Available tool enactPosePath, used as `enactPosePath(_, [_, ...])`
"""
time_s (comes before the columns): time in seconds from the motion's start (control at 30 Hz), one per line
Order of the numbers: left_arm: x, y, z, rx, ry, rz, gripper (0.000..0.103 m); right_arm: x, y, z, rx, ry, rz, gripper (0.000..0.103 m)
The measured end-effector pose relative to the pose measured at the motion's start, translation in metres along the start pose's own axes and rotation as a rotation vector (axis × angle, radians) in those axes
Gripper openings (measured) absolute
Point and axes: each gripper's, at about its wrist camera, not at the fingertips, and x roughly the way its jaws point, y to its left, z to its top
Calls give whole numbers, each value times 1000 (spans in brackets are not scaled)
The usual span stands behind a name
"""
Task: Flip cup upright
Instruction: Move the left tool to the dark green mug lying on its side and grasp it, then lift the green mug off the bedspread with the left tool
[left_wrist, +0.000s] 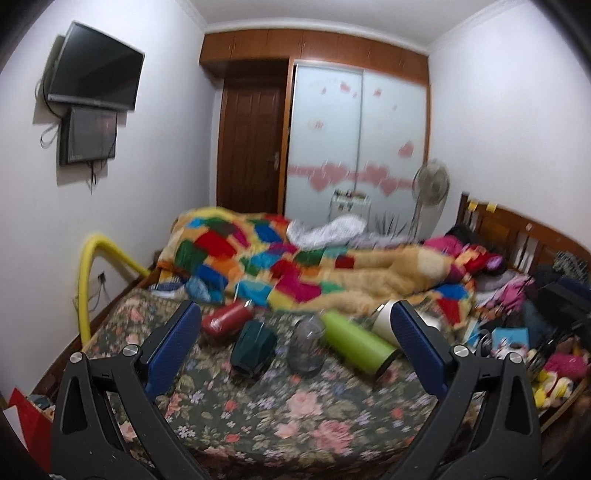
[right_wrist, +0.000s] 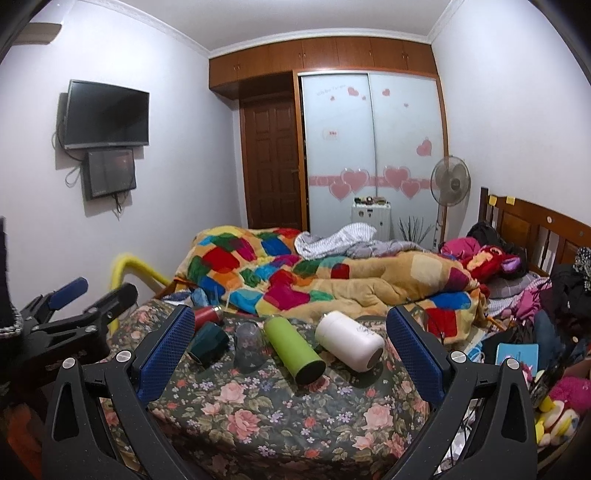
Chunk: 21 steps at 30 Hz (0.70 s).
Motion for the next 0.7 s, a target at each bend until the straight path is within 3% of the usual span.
enactPosePath(0.13, [63,18,-20,11,144,29,103,20,-6,-5,11,49,-15,103])
enactPosePath(0.33, [168,47,-57,17,385,-5,103,50,-17,-13,29,128,-35,103])
enactPosePath(0.43, [215,60,-76,34,485,-9,96,64,-22,-17,35,164,-46,103])
enactPosePath(0.57, [259,67,-91,59,571,-30,91,80,-25,-22,41,209,-57,103])
enactPosePath(0.7, [282,70,-100,63,594,-74,88,93,-27,-23,46,238,-57,103])
